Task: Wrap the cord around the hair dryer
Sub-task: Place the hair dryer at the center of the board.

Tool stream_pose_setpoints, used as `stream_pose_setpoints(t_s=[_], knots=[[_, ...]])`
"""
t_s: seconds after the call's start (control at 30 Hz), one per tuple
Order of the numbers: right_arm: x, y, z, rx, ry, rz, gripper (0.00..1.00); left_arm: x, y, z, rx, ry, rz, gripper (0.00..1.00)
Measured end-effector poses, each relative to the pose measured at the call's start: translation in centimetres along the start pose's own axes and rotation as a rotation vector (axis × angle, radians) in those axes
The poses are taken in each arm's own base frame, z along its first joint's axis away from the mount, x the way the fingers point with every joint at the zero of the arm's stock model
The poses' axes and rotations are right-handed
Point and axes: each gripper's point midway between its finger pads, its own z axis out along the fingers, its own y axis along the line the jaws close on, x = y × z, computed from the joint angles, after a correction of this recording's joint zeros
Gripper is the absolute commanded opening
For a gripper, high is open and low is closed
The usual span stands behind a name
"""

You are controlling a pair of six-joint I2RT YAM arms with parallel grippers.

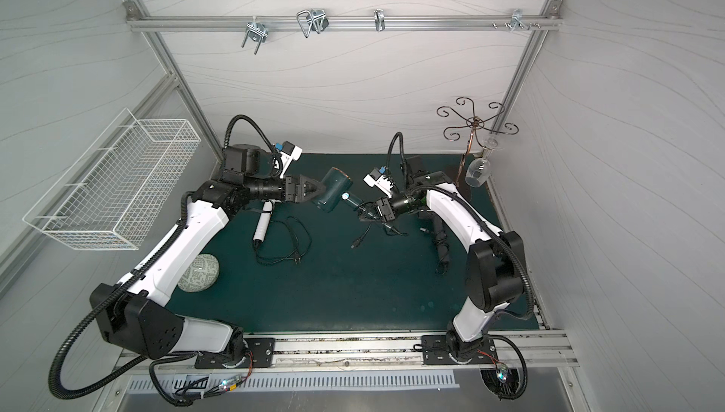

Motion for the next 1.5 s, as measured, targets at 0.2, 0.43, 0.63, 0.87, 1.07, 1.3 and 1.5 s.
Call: stream_pose_setpoints(t_s=[0.2, 0.43, 0.63, 0.87, 1.07, 1.3, 1.5], knots=[[1.8, -5.9, -0.7, 0.111, -0.071, 0.246, 0.0, -1.5, -0.1, -0.9, -0.025, -0.063, 0.03, 0.98], [6.2, -11.0, 0.9, 0.257, -0.078, 0.439, 0.0, -1.7, -0.1, -0.9, -0.028, -0.07, 0.032, 0.98], [11.7, -14.0, 1.6, 0.371, -0.061, 0.584, 0.0, -1.7, 0.1, -0.9, -0.036, -0.072, 0.032, 0.98], [12.8, -14.1, 1.8, 0.387, -0.1, 0.594, 0.0, -1.8, 0.2, -0.9, -0.042, -0.074, 0.032, 0.98], [14.4, -14.0, 2.6, 0.382, -0.088, 0.625, 0.25, -1.8, 0.2, -0.9, -0.045, -0.075, 0.032, 0.98], [15.2, -13.9, 2.8, 0.383, -0.083, 0.671, 0.56, -1.8, 0.2, -0.9, -0.045, -0.076, 0.032, 0.98], [14.7, -13.2, 2.0, 0.416, -0.094, 0.672, 0.83, -1.8, 0.3, -0.9, -0.047, -0.076, 0.032, 0.98]])
